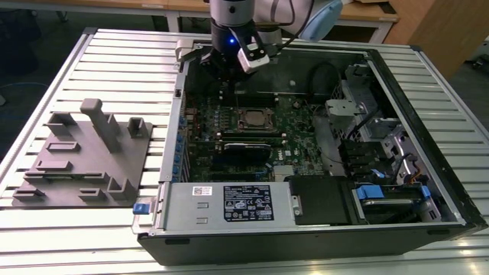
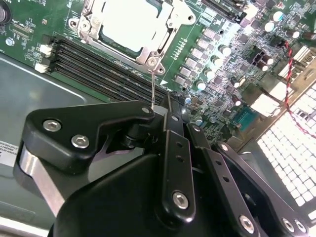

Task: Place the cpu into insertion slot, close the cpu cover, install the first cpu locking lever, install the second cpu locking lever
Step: 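Install the first cpu locking lever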

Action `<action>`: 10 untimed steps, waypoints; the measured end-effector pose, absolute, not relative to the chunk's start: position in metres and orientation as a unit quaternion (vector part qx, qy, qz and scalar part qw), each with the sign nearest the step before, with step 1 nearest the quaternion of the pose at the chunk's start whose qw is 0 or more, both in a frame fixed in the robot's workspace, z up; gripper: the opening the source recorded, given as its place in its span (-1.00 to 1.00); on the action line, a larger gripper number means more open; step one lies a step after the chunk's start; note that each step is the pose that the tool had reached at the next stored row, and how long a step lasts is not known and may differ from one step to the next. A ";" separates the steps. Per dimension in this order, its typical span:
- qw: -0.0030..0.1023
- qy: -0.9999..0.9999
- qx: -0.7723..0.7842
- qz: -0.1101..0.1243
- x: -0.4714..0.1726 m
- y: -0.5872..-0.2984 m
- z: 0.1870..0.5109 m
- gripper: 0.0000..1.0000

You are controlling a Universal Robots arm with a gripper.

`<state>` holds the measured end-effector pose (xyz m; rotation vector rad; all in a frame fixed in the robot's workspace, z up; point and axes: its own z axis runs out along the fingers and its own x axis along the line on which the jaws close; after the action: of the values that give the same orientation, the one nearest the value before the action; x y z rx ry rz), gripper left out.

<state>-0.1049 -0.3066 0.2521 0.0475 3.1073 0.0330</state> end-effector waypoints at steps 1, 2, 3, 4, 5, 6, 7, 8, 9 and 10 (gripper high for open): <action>0.017 1.000 0.015 0.011 -0.105 -0.307 0.252 -0.79; 0.017 1.000 0.015 0.011 -0.104 -0.307 0.252 -0.79; 0.017 1.000 0.015 0.011 -0.104 -0.307 0.252 -0.79; 0.017 1.000 0.015 0.011 -0.104 -0.307 0.253 -0.79; 0.017 1.000 0.015 0.011 -0.103 -0.307 0.252 -0.79; 0.017 1.000 0.015 0.011 -0.103 -0.307 0.252 -0.79; 0.017 1.000 0.015 0.011 -0.102 -0.307 0.252 -0.79; 0.017 1.000 0.015 0.011 -0.102 -0.307 0.252 -0.79; 0.017 1.000 0.015 0.011 -0.101 -0.307 0.252 -0.79; 0.017 1.000 0.015 0.011 -0.100 -0.307 0.252 -0.79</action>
<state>-0.1000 -0.3065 0.2525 0.0474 3.1074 0.0329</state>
